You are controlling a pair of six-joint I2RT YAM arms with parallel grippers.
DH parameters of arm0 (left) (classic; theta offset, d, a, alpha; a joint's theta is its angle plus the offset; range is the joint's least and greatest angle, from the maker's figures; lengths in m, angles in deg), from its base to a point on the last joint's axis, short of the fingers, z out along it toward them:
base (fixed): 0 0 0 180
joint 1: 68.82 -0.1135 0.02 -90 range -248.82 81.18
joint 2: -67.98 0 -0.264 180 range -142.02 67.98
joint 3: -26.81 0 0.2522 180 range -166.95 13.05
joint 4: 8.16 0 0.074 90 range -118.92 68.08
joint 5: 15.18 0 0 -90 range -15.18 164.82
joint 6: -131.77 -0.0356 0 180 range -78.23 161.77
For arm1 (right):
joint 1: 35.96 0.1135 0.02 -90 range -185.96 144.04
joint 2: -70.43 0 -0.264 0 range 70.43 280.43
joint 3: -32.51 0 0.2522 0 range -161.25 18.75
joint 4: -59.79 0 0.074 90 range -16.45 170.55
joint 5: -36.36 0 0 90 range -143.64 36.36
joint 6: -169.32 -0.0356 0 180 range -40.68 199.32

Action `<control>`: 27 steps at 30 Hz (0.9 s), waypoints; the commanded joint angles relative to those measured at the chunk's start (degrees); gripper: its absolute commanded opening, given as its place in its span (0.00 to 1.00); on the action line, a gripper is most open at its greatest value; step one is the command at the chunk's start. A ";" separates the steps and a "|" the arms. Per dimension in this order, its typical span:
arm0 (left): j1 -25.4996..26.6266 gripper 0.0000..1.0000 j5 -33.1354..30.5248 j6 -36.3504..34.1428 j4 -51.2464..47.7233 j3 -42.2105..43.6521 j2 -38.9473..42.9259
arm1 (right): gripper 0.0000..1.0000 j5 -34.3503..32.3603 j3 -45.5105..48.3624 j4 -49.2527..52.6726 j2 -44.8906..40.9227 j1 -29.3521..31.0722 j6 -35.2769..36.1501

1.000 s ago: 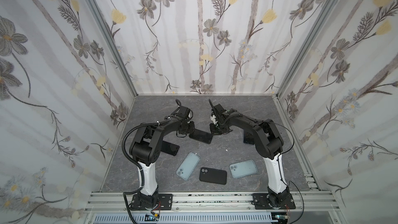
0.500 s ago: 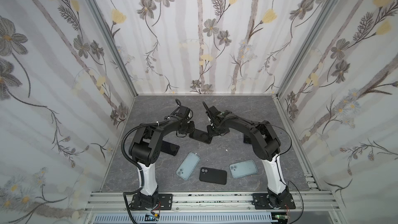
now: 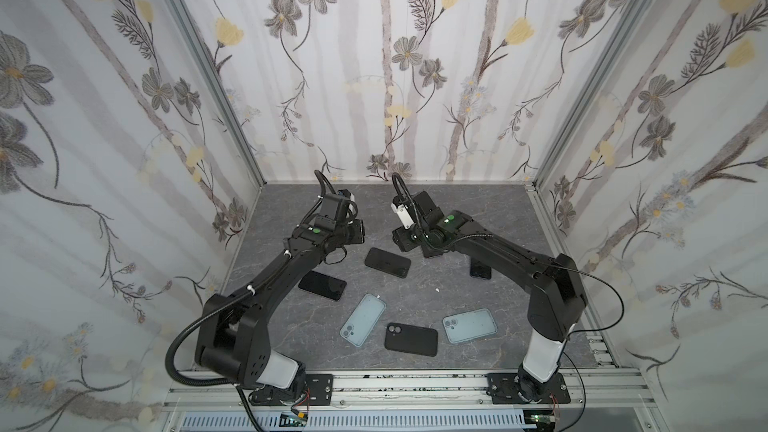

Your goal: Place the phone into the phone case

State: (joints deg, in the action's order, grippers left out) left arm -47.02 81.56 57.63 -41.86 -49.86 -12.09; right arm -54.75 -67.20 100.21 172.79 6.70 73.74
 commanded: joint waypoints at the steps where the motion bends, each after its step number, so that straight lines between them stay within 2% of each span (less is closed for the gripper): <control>1: -0.09 0.35 -2.51 -3.44 1.31 6.01 8.33 | 1.00 5.07 7.33 -14.36 -4.31 0.23 10.85; 4: 0.08 0.52 -0.26 -6.06 5.18 14.39 17.51 | 1.00 7.37 8.22 -14.04 -3.53 0.43 15.38; 7: 0.17 0.79 0.67 -6.72 8.55 21.96 25.09 | 1.00 7.48 6.62 -10.40 -0.13 0.50 18.05; 12: 0.29 1.00 2.55 -6.62 12.86 30.77 33.84 | 1.00 7.71 5.31 -7.37 5.87 0.77 21.05; 16: 0.27 1.00 0.80 -7.30 15.50 33.67 36.87 | 1.00 8.69 3.37 -5.39 9.99 1.20 22.32; 20: 0.32 1.00 -4.79 -8.00 14.73 32.97 36.40 | 1.00 9.42 2.68 -5.04 12.81 1.53 23.12; 23: 0.26 1.00 -7.55 -8.11 13.89 32.84 36.04 | 1.00 8.17 1.83 -3.97 14.87 1.73 23.84; 27: 0.27 1.00 -7.97 -8.12 14.01 32.94 36.54 | 0.99 5.78 0.15 -2.20 17.21 1.76 24.52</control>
State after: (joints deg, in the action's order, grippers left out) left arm -46.76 75.71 50.35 -29.45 -16.60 24.13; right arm -47.01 -65.91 96.31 188.90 8.38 96.58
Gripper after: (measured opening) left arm 0.999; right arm 0.997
